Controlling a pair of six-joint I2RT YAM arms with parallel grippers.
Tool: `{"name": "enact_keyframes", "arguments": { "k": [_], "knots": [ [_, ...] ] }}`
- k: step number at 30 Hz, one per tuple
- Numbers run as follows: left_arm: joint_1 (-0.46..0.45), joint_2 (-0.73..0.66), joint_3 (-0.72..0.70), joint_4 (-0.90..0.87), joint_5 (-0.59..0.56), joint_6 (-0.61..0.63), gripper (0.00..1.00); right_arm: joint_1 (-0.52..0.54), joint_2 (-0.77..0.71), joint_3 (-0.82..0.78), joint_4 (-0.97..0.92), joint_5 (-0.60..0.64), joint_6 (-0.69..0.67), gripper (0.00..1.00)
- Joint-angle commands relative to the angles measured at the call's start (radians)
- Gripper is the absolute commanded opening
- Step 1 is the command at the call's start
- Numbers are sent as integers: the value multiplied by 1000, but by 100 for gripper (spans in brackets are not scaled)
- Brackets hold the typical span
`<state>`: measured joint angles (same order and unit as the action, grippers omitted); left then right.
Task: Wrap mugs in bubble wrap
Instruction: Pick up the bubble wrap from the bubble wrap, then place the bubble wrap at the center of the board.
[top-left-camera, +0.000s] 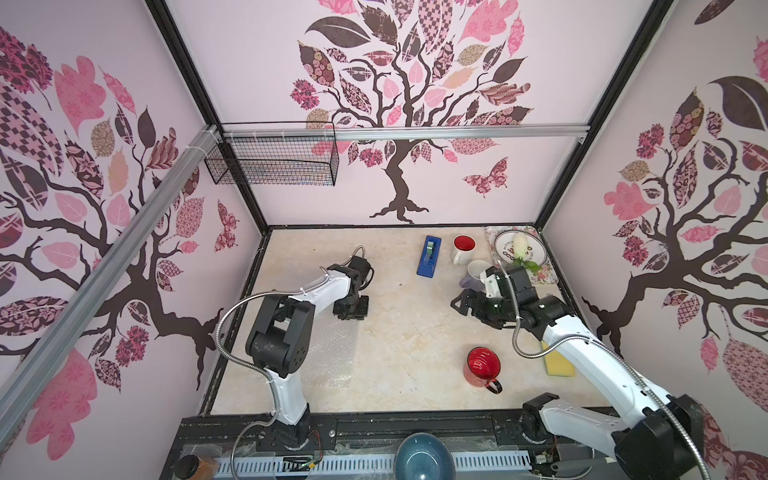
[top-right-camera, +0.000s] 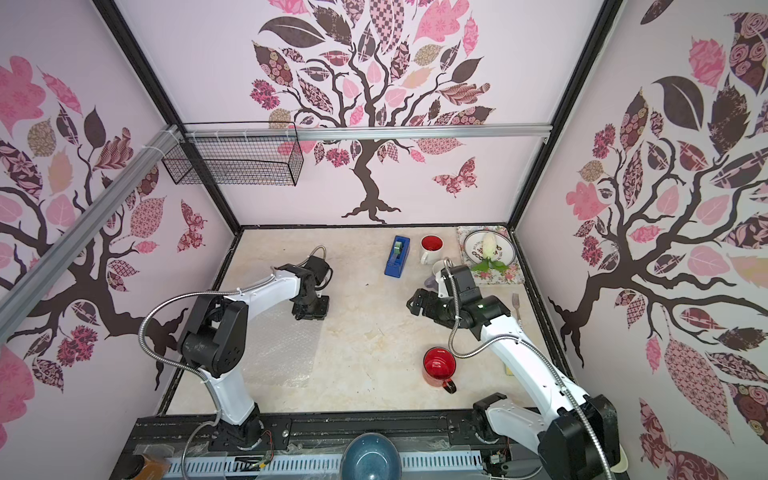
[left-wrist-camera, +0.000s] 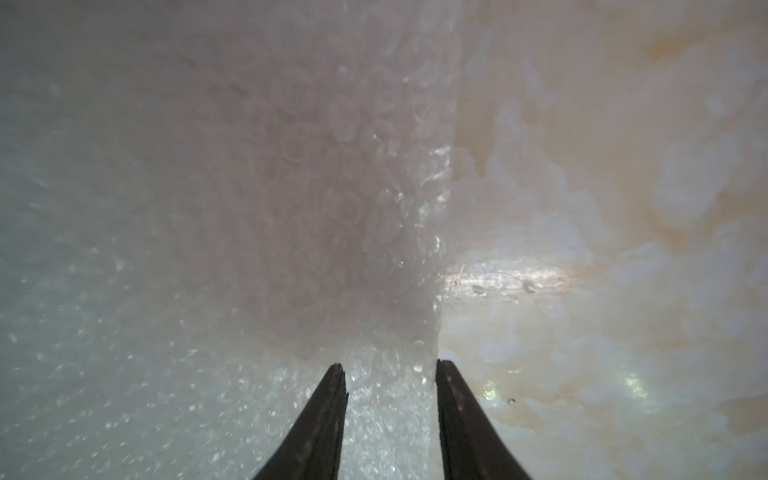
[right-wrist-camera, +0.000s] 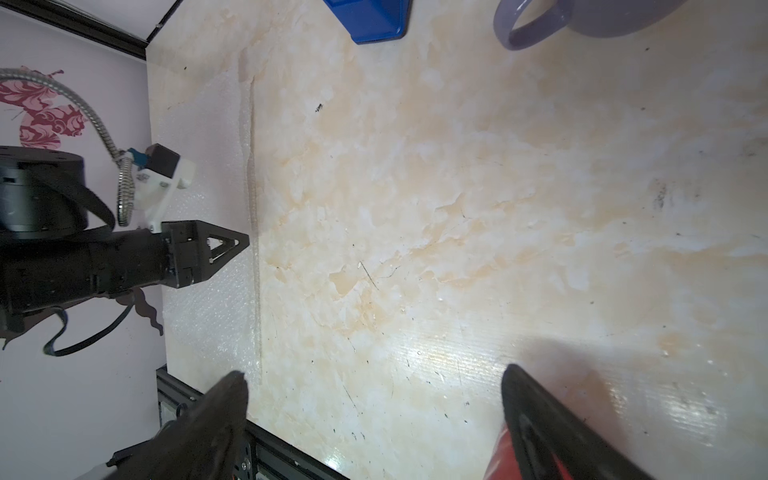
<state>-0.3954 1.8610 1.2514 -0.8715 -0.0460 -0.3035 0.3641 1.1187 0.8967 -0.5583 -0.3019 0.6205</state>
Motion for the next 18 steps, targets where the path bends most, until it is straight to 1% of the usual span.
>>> {"name": "enact_keyframes", "arguments": {
  "k": [1,2,4,5,8,10,12,15,18],
  "knots": [
    [-10,-3,-15,31,-34,27,24,-2,-1,25,21,-17,-7,95],
    [-10,-5,-9,27,-41,31,15,-2,-3,27,24,-15,-8,95],
    [-10,-16,1,13,-59,39,1,-1,-8,34,23,-11,-11,95],
    [-10,-32,4,3,-70,41,0,-2,-11,36,26,-8,-13,95],
    [-7,-109,20,-33,-104,32,0,-2,-23,34,28,11,-12,95],
    [-5,-178,34,-43,-105,14,0,-2,-26,34,27,18,-17,95],
    [-7,-243,83,-82,-84,-4,0,-2,-28,38,21,29,-23,95],
    [-28,-309,155,-97,11,-85,0,-2,-26,58,-9,77,-33,96],
    [-75,-271,183,-99,154,-186,0,-8,2,88,-52,111,-66,97]
  ]
}}
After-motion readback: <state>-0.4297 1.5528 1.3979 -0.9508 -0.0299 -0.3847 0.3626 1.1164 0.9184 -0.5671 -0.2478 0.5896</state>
